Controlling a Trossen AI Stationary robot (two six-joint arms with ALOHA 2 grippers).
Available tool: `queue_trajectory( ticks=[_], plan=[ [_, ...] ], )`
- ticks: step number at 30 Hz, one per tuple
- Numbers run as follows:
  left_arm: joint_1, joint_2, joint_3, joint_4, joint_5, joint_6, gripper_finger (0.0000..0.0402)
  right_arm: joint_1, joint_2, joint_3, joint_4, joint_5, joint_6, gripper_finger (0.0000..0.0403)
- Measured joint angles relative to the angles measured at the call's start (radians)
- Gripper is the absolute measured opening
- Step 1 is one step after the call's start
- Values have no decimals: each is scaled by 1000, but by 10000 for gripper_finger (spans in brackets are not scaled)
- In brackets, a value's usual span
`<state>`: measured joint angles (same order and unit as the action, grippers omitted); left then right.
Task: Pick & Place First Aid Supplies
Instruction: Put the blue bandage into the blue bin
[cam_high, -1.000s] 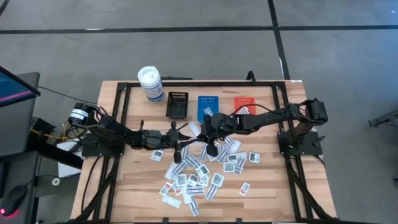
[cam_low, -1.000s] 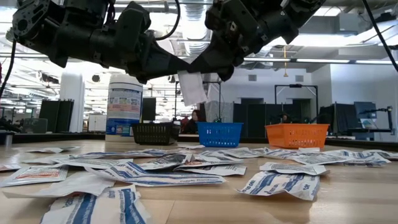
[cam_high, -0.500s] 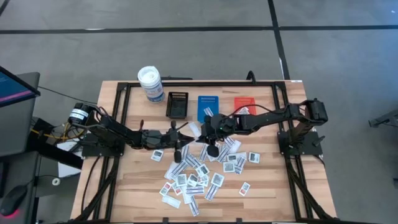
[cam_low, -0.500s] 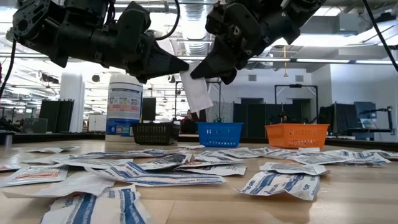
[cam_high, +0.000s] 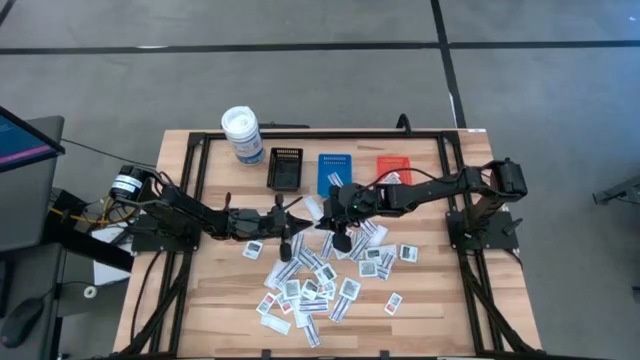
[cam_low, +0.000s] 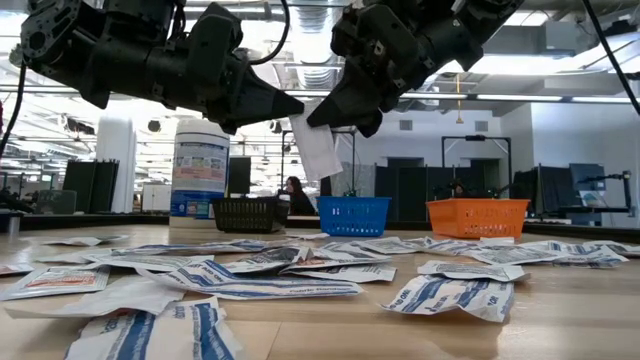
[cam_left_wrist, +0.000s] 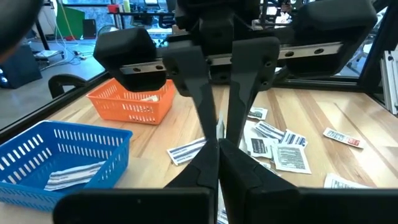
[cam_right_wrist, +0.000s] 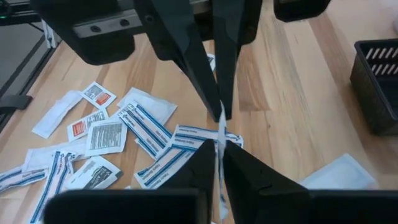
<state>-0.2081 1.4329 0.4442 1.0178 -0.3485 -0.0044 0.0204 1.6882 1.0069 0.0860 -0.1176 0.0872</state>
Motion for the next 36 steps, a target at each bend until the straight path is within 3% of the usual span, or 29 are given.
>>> queue_trajectory(
  ticks=[5, 9, 26, 36],
  plan=[
    [0, 0, 0, 1, 0, 17, 5, 0, 0, 0, -26, 41, 0, 69],
    [0, 0, 0, 7, 0, 23, 4, 0, 0, 0, -30, 44, -4, 77],
    [-3, 0, 0, 78, -2, 23, 4, 1, 0, 0, -71, 40, 0, 6],
    [-3, -23, 0, 98, -2, 33, 5, 5, 0, 0, -149, 40, 44, 2]
  ],
)
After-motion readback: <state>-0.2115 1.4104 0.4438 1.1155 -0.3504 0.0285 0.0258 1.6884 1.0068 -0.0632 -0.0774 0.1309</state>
